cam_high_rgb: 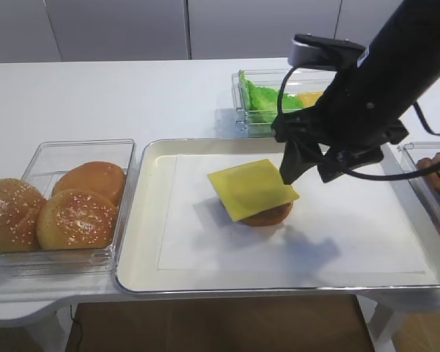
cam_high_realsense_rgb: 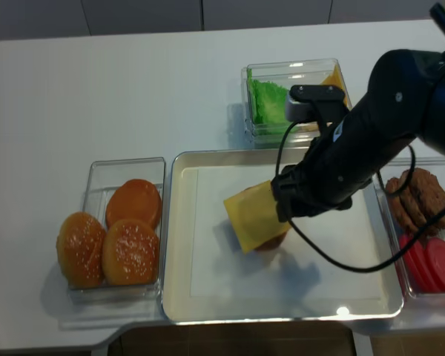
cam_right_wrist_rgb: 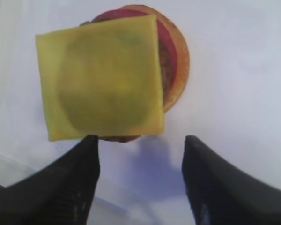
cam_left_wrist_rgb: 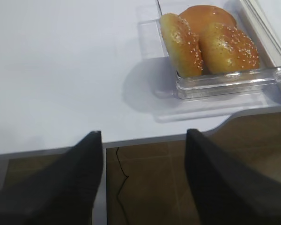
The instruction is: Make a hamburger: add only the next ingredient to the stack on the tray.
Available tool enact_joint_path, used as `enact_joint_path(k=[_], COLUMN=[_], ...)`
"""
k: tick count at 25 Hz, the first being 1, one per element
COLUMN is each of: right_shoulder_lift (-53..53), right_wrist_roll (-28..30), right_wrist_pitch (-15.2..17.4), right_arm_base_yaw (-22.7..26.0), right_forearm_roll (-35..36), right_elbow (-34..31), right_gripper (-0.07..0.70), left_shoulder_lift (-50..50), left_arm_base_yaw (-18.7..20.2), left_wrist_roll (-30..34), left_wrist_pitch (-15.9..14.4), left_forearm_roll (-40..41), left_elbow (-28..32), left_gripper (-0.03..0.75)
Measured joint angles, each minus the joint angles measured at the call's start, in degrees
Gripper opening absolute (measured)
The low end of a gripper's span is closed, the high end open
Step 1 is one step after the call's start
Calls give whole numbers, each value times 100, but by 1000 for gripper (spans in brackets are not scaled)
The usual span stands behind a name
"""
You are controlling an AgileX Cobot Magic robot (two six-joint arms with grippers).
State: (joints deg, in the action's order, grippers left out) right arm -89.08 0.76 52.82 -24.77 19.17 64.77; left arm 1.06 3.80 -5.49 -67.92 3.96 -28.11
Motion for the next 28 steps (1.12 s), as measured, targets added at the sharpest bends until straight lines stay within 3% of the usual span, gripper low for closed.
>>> enact_joint_path(k=[5, 8, 13, 21, 28], right_shoulder_lift=[21, 99, 346, 1095, 2509], right_wrist_roll=[-718, -822, -791, -365, -305], right_wrist_pitch=[846, 1137, 1329, 1678, 1773], right_arm_base_yaw=[0, 42, 656, 2170, 2299], right_forearm_roll=[-1418, -1959, -1844, -1507, -1507], right_elbow=[563, 704, 704, 595, -159], right_gripper=[385, 382, 380, 379, 379], left_shoulder_lift=[0, 0, 0, 0, 0], left_arm_base_yaw=[0, 0, 0, 0, 0], left_wrist_roll=[0, 0, 0, 0, 0], left_wrist_pitch=[0, 0, 0, 0, 0], left_forearm_roll=[0, 0, 0, 0, 0], left_elbow=[0, 0, 0, 0, 0], left_gripper=[415, 415, 415, 415, 415])
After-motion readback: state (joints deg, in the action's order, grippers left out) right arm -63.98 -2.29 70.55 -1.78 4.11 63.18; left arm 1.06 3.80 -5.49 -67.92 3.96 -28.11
